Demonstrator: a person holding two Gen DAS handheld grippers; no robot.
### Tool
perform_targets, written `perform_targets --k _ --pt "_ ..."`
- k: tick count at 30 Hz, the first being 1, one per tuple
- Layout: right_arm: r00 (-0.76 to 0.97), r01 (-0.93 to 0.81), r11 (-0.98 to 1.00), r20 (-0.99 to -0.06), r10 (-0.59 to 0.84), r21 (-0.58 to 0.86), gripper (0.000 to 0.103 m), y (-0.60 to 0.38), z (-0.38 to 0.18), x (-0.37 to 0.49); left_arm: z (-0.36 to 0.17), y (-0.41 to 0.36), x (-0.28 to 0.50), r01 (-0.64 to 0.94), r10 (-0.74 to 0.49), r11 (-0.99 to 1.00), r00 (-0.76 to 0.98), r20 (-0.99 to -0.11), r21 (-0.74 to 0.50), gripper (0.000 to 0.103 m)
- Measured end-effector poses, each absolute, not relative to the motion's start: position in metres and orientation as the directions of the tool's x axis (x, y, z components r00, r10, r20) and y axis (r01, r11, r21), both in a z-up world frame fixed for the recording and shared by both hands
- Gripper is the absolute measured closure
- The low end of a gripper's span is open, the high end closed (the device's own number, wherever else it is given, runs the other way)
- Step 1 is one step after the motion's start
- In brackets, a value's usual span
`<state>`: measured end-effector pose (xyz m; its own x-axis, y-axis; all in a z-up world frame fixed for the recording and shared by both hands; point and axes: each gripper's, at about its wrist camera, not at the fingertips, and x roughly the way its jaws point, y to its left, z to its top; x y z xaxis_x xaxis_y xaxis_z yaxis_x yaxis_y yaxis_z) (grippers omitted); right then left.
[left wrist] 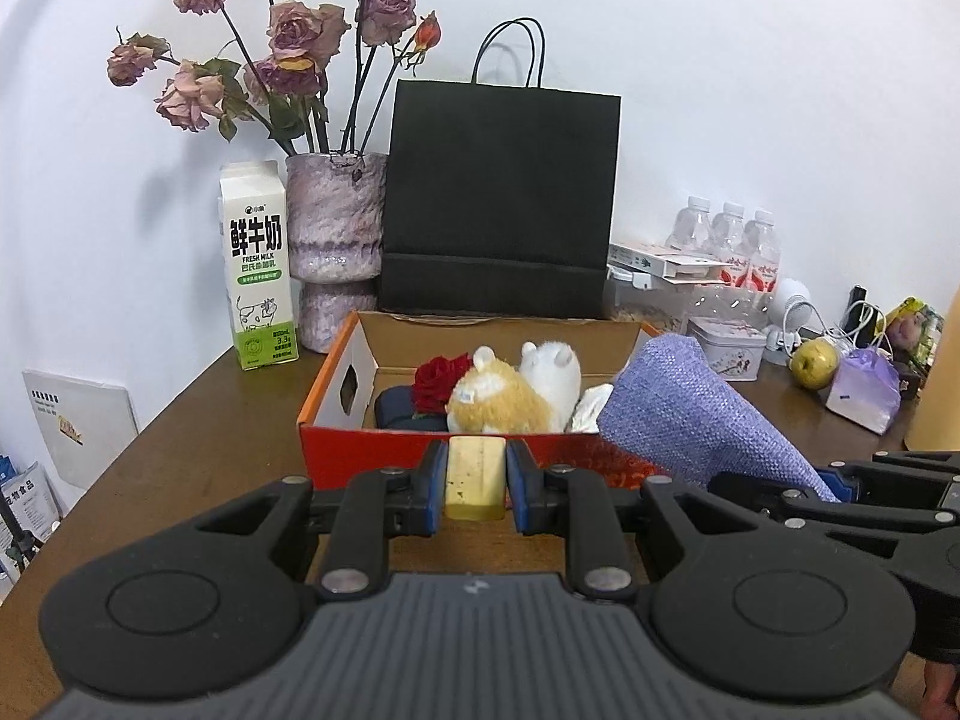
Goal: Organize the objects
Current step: 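Carry the yellow block and purple bag with both grippers over the red box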
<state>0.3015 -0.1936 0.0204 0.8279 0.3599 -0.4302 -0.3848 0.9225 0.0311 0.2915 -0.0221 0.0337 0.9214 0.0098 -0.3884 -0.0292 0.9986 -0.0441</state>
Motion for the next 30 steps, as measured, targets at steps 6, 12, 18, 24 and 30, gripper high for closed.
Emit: perform_targets --k 6,12,18,24,30 --pt "0.825 -0.386 0.922 -0.433 0.362 0.036 0.085 -0.191 0.021 0.323 0.038 -0.018 0.313 -0.04 0.019 0.998 0.926 -0.377 -0.047 0.081" --pt "0.831 -0.384 0.922 -0.417 0.368 0.049 0.085 -0.189 0.022 0.341 0.04 -0.011 0.333 -0.051 0.021 0.996 0.93 -0.368 -0.073 0.081" --pt "0.831 -0.382 0.922 -0.414 0.371 0.059 0.085 -0.187 0.023 0.362 0.045 -0.003 0.352 -0.063 0.027 0.994 0.934 -0.357 -0.09 0.081" --pt "0.836 -0.377 0.925 -0.41 0.364 0.052 0.085 -0.186 0.024 0.382 0.049 0.001 0.37 -0.069 0.031 0.993 0.939 -0.342 -0.1 0.081" --pt "0.842 -0.37 0.928 -0.406 0.356 0.046 0.085 -0.185 0.023 0.403 0.052 0.004 0.39 -0.074 0.037 0.992 0.943 -0.331 -0.099 0.081"
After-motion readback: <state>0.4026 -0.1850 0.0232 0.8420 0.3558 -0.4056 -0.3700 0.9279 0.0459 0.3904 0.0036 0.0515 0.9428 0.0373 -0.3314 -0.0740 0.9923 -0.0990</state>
